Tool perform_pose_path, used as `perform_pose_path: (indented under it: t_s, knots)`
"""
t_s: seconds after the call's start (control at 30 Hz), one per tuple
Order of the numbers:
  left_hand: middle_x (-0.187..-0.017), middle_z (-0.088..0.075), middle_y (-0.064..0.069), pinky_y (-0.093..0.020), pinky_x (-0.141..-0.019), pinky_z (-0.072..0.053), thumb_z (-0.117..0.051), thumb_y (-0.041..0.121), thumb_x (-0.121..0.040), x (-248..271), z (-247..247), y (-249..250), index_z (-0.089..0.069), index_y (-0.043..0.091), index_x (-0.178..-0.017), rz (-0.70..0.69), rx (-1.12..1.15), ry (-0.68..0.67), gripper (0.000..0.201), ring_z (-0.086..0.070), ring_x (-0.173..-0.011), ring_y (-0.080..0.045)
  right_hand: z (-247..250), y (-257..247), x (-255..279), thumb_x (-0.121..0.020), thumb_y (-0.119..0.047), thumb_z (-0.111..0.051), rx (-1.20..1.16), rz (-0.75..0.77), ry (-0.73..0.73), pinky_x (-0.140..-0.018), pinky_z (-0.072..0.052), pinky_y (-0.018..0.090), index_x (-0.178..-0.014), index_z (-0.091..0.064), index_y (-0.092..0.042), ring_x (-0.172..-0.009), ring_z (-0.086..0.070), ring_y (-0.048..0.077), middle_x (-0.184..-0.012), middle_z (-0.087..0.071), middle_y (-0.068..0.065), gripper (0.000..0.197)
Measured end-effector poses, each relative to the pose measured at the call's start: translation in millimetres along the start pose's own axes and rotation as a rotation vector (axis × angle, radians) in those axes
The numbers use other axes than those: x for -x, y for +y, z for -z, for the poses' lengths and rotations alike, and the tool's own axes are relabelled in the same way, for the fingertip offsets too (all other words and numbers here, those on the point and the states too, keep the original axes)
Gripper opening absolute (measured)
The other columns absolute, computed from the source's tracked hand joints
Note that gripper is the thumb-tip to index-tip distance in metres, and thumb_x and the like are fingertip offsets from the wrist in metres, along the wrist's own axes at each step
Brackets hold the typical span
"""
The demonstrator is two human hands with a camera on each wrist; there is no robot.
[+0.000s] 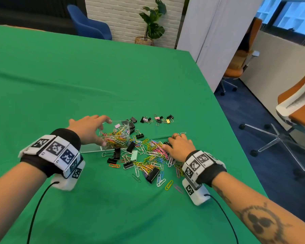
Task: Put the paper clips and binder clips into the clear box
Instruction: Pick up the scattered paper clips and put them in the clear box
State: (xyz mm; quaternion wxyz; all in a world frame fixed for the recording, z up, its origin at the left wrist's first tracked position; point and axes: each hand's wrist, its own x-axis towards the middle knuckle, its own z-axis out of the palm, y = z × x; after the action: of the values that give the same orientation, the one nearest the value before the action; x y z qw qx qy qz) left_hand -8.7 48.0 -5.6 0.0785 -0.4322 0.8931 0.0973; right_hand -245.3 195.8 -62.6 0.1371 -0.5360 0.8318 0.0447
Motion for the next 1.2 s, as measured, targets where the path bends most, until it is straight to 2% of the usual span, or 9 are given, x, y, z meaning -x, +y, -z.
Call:
perform_pose_path:
  t_s: [0.17,0.4,0.53,0.63,0.7,0.8,0.87,0.97,1.2]
  knots:
    - [-0.123,-0.051,0.008,-0.05,-0.099,-0.035,-0.071,0.044,-0.072,0,0,-1,-0.029,0.035,-0.135,-0.004,-0.005,0.006,0.076,-0.046,-0.117,-0.016,15,6,-19,-0.091,-0.004,-0.045,-0.059,0.049,0.013,-0.092,-0.047,0.036,-0.112,-0.06,-0.006,-0.108,-0.054,0.027,-0.119,-0.054,0.011,0.026]
    - [-0.123,-0.051,0.009,-0.045,-0.095,-0.035,-0.069,0.046,-0.073,0,-2,-2,-0.028,0.035,-0.135,-0.011,0.002,0.023,0.075,-0.045,-0.118,-0.016,24,19,-30,-0.086,-0.011,-0.06,-0.034,0.115,-0.103,-0.089,-0.045,0.032,-0.084,-0.055,-0.01,-0.089,-0.049,0.018,-0.09,-0.047,0.001,0.005]
    - [-0.123,-0.05,0.009,-0.045,-0.095,-0.035,-0.069,0.046,-0.073,0,-2,-2,-0.028,0.035,-0.135,-0.013,0.007,0.031,0.075,-0.045,-0.118,-0.015,30,19,-34,-0.088,-0.01,-0.057,-0.112,0.063,-0.201,-0.07,-0.044,0.021,-0.064,-0.043,-0.019,-0.082,-0.049,0.016,-0.069,-0.046,-0.007,0.029]
    - [-0.123,-0.05,0.009,-0.045,-0.096,-0.034,-0.069,0.045,-0.073,1,-2,-2,-0.028,0.035,-0.135,-0.015,0.007,0.033,0.075,-0.044,-0.118,-0.015,43,18,-44,-0.088,-0.009,-0.057,-0.301,0.008,-0.16,-0.058,-0.037,0.015,-0.066,-0.046,-0.018,-0.068,-0.047,0.009,-0.07,-0.048,-0.006,0.026]
    - [-0.124,-0.05,0.008,-0.044,-0.096,-0.034,-0.069,0.045,-0.073,1,-2,-1,-0.028,0.033,-0.136,-0.014,0.007,0.031,0.076,-0.044,-0.119,-0.016,49,14,-54,-0.087,-0.008,-0.057,-0.517,-0.052,-0.038,-0.053,-0.038,0.016,-0.08,-0.055,-0.011,-0.065,-0.05,0.008,-0.075,-0.053,-0.002,0.008]
    - [-0.124,-0.05,0.007,-0.043,-0.095,-0.034,-0.069,0.044,-0.073,1,-3,-3,-0.028,0.033,-0.136,-0.02,0.013,0.038,0.076,-0.044,-0.119,-0.017,49,-2,-59,-0.089,-0.012,-0.057,-0.681,-0.092,0.047,-0.054,-0.046,0.022,-0.114,-0.051,-0.004,-0.09,-0.065,0.023,-0.097,-0.058,0.007,0.027]
    - [-0.123,-0.05,0.007,-0.042,-0.093,-0.034,-0.069,0.044,-0.074,1,-4,-3,-0.028,0.033,-0.136,-0.025,0.016,0.043,0.075,-0.043,-0.119,-0.016,43,-16,-56,-0.09,-0.016,-0.056,-0.503,0.01,0.047,-0.069,-0.053,0.03,-0.113,-0.053,-0.006,-0.1,-0.063,0.026,-0.108,-0.06,0.008,0.026]
    - [-0.122,-0.05,0.007,-0.043,-0.094,-0.034,-0.069,0.043,-0.074,0,-5,-4,-0.028,0.033,-0.135,-0.028,0.011,0.05,0.075,-0.044,-0.118,-0.016,31,-40,-49,-0.088,-0.02,-0.058,-0.31,0.162,0.019,-0.094,-0.049,0.038,-0.104,-0.059,-0.009,-0.101,-0.06,0.023,-0.111,-0.063,0.009,0.02]
    - [-0.121,-0.05,0.007,-0.04,-0.093,-0.034,-0.068,0.045,-0.074,1,-6,-3,-0.028,0.033,-0.136,-0.03,0.005,0.066,0.075,-0.044,-0.116,-0.016,31,-73,-64,-0.091,-0.025,-0.054,-0.077,0.204,-0.027,-0.088,-0.05,0.034,-0.111,-0.056,-0.01,-0.098,-0.059,0.023,-0.115,-0.061,0.009,0.026]
